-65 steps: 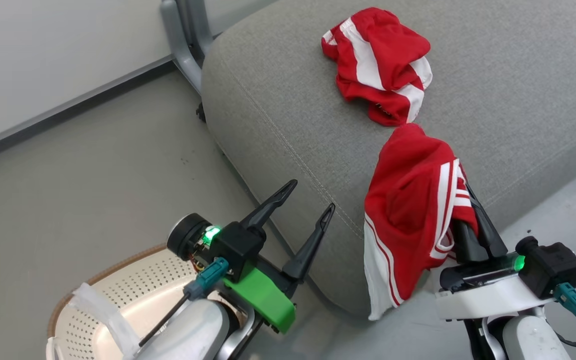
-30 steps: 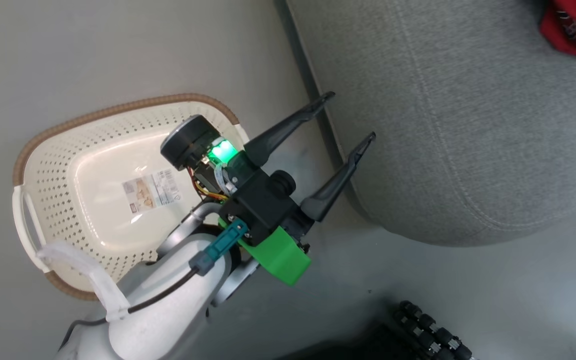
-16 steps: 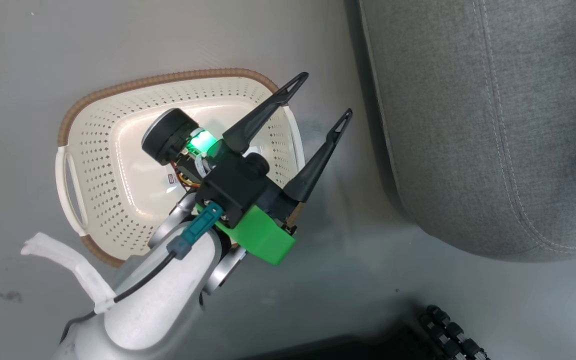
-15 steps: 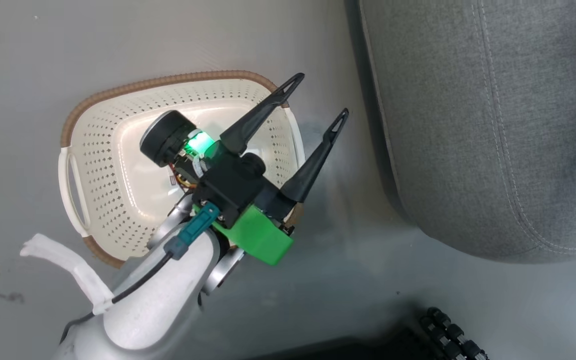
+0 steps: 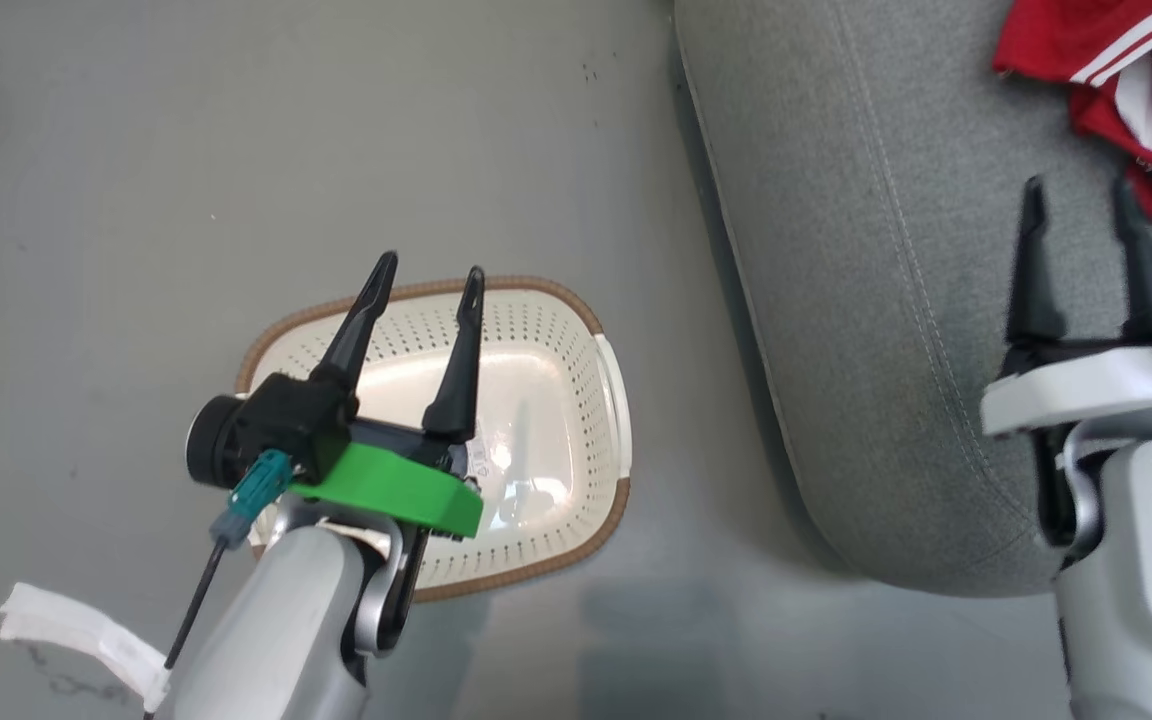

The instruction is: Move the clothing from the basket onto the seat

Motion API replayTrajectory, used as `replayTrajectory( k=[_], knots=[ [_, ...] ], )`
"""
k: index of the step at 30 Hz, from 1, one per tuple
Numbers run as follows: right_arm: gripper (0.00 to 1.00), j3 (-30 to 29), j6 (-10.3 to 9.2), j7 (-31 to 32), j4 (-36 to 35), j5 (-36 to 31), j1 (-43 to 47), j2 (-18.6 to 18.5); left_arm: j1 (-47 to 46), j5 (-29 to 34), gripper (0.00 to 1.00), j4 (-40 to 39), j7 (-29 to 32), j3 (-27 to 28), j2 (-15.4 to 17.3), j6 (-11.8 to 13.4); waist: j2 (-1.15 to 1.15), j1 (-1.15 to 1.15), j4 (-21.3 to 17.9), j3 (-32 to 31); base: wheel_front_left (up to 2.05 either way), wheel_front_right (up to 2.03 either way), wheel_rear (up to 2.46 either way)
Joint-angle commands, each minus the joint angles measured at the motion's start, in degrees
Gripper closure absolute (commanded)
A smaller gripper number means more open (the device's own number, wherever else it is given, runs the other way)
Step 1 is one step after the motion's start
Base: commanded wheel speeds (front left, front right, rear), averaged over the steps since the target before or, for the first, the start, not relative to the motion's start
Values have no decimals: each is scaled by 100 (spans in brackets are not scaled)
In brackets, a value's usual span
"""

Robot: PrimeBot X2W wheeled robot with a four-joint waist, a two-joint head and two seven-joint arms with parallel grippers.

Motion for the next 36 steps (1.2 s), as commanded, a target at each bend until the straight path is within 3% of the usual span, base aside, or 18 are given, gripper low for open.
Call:
replayTrajectory(
  k=[1, 7, 12, 19, 26, 36],
  knots=[
    [0, 244, -8, -17, -18, 55, 276, 13, 245, -122, 0, 71, -34, 152, -41, 14, 0, 0, 344, -1026, 0, 0, 0],
    [0, 1316, -8, -17, -109, 283, 904, 56, 1094, -313, 0, 95, -35, 1057, -303, -158, 0, 0, 510, -1845, 0, 0, 0],
    [0, 1638, -8, -16, -286, 414, 1239, 192, 1662, 107, 0, 93, -37, 1698, -387, -202, 0, 0, 521, -2283, 0, 0, 0],
    [0, 1606, -8, -17, -894, -37, 1820, 296, 2521, 1121, 0, -814, -29, 2400, -577, -574, 0, 0, 465, -2666, 0, 0, 0],
    [0, 1271, -7, -16, -1468, -39, 2595, 362, 3300, 1546, 0, -1078, -30, 2479, -679, -799, 0, 0, 410, -2886, 0, 0, 0],
    [0, 1302, -7, -16, -1376, 68, 2880, 362, 3450, 1419, 0, -946, -30, 2247, -694, -698, 0, 0, 424, -2954, 0, 0, 0]
  ],
)
